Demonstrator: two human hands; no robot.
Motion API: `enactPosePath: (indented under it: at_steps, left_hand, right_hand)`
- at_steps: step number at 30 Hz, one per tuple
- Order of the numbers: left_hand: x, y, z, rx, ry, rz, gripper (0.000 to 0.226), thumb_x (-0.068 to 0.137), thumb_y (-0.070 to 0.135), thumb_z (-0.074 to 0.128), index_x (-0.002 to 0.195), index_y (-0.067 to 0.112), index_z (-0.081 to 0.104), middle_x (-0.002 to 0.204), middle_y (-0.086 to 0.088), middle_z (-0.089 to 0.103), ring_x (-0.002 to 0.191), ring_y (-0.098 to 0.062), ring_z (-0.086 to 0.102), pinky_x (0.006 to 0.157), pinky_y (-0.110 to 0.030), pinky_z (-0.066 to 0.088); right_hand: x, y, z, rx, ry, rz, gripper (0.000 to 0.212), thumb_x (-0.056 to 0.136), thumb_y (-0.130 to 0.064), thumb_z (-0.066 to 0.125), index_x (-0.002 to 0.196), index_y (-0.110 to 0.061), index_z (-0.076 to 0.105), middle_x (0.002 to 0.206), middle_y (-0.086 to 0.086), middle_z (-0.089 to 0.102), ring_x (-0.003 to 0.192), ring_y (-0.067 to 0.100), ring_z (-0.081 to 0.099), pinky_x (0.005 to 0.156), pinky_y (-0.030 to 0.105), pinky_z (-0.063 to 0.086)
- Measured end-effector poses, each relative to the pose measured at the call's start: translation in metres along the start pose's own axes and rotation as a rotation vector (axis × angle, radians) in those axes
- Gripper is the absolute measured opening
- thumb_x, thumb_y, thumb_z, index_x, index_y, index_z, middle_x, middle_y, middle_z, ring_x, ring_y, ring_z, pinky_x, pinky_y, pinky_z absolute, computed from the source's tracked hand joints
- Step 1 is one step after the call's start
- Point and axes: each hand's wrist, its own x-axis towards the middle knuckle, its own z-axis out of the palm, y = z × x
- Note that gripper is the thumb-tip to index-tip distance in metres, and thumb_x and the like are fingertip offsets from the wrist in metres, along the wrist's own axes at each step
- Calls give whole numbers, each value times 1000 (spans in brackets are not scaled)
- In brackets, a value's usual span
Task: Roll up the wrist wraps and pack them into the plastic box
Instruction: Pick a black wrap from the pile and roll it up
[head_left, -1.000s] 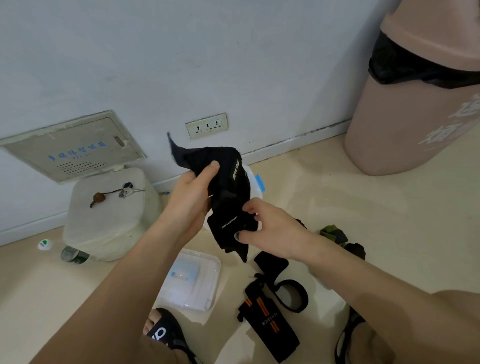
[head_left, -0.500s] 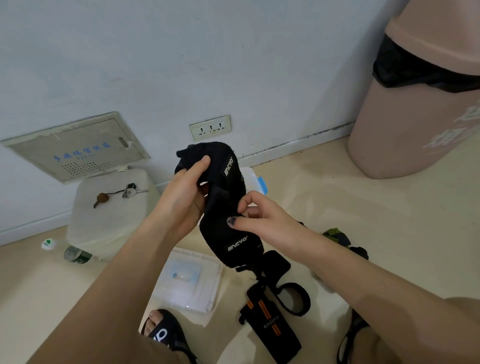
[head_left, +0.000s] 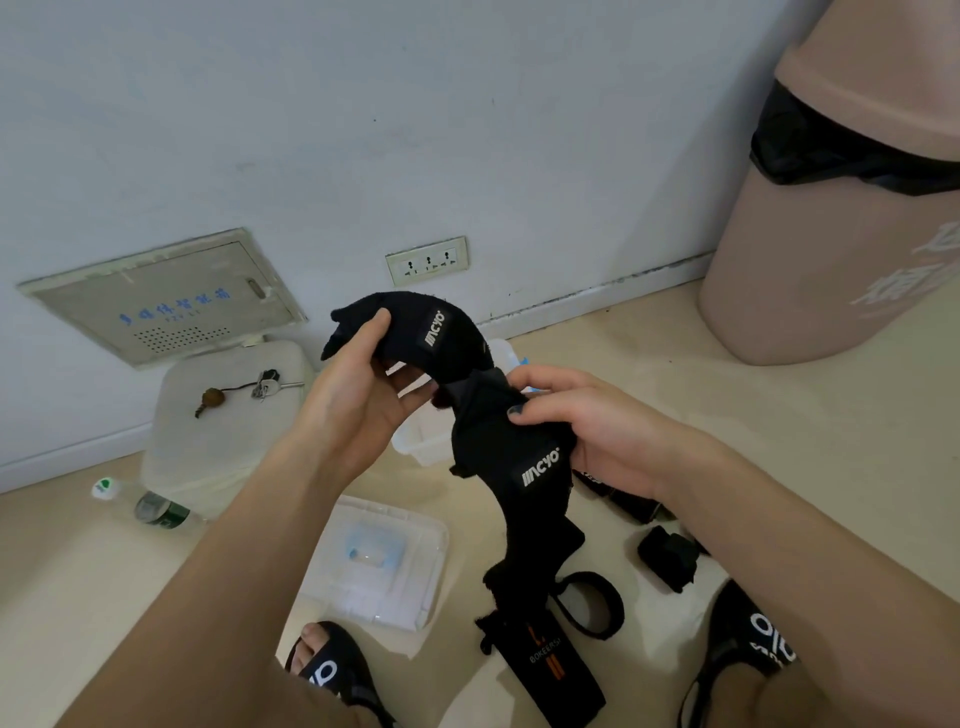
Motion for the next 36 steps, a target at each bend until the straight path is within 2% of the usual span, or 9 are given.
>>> enactPosePath:
  at_steps: [6, 11, 17, 21, 24, 29, 32, 34, 36]
  left_hand:
    - [1, -1, -1, -18, 82, -44, 33, 107, 33, 51, 129, 14, 66, 108, -2, 75, 89, -15, 71, 65, -27, 59]
    - [1, -1, -1, -51, 78, -114, 28, 106, 35, 50, 111, 19, 72, 101, 0, 77, 83, -15, 75, 75, -31, 56]
    - [-1, -5, 5, -41, 79, -230, 32, 106, 37, 47, 96, 18, 71, 84, -2, 77, 68, -17, 75, 71, -29, 58]
    - [-2, -4, 5, -47, 81, -273, 34, 105, 38, 48, 93, 15, 71, 82, -4, 76, 67, -19, 74, 72, -31, 57]
    - [0, -5, 5, -59, 98, -284, 32, 104, 38, 50, 98, 14, 71, 91, -5, 74, 77, -21, 72, 87, -35, 53]
    - [-1, -7, 2, -167, 56, -263, 42, 105, 43, 47, 126, 11, 63, 135, -11, 64, 132, -29, 59, 114, -44, 43]
    - [-2, -10, 1, -237, -4, -247, 68, 98, 51, 54, 143, 0, 51, 136, -6, 50, 128, -27, 50, 121, -44, 30]
    - [-3, -15, 3, -190, -72, -207, 59, 95, 41, 58, 139, 2, 53, 130, -5, 46, 117, -29, 46, 117, -38, 35]
    - [-9, -21, 10, 92, -104, -96, 32, 98, 21, 55, 123, 2, 64, 112, -11, 65, 103, -26, 60, 95, -35, 50]
  right_hand:
    - [-2, -6, -8, 23, 32, -38, 48, 93, 8, 39, 126, -10, 68, 116, 17, 74, 98, 24, 70, 76, 29, 54]
    - [-2, -7, -10, 166, 126, -41, 43, 86, 2, 33, 104, -6, 71, 89, 9, 67, 80, 22, 67, 70, 33, 55]
    - [2, 1, -3, 273, 163, -28, 33, 101, -13, 45, 119, -6, 72, 108, 9, 73, 96, 21, 70, 85, 36, 55]
    - [3, 0, 1, 240, 185, -71, 28, 106, -8, 46, 121, -4, 69, 104, 8, 74, 91, 18, 72, 79, 32, 56]
    - [2, 2, 4, 222, 160, -41, 27, 106, -7, 46, 125, -1, 64, 102, 9, 73, 90, 18, 72, 74, 29, 59]
    - [4, 5, 13, 249, 98, -32, 29, 106, -8, 47, 129, -3, 63, 115, 12, 73, 106, 23, 70, 99, 39, 54]
    - [5, 6, 16, 302, 136, -64, 24, 105, -6, 48, 116, -7, 69, 109, 11, 75, 100, 23, 73, 93, 37, 56]
    - [5, 4, 15, 334, 175, -101, 25, 105, -5, 47, 114, -8, 71, 108, 12, 76, 101, 25, 74, 93, 38, 58]
    - [6, 2, 12, 340, 217, -130, 26, 105, -5, 47, 119, -4, 69, 113, 17, 76, 108, 32, 73, 98, 44, 57]
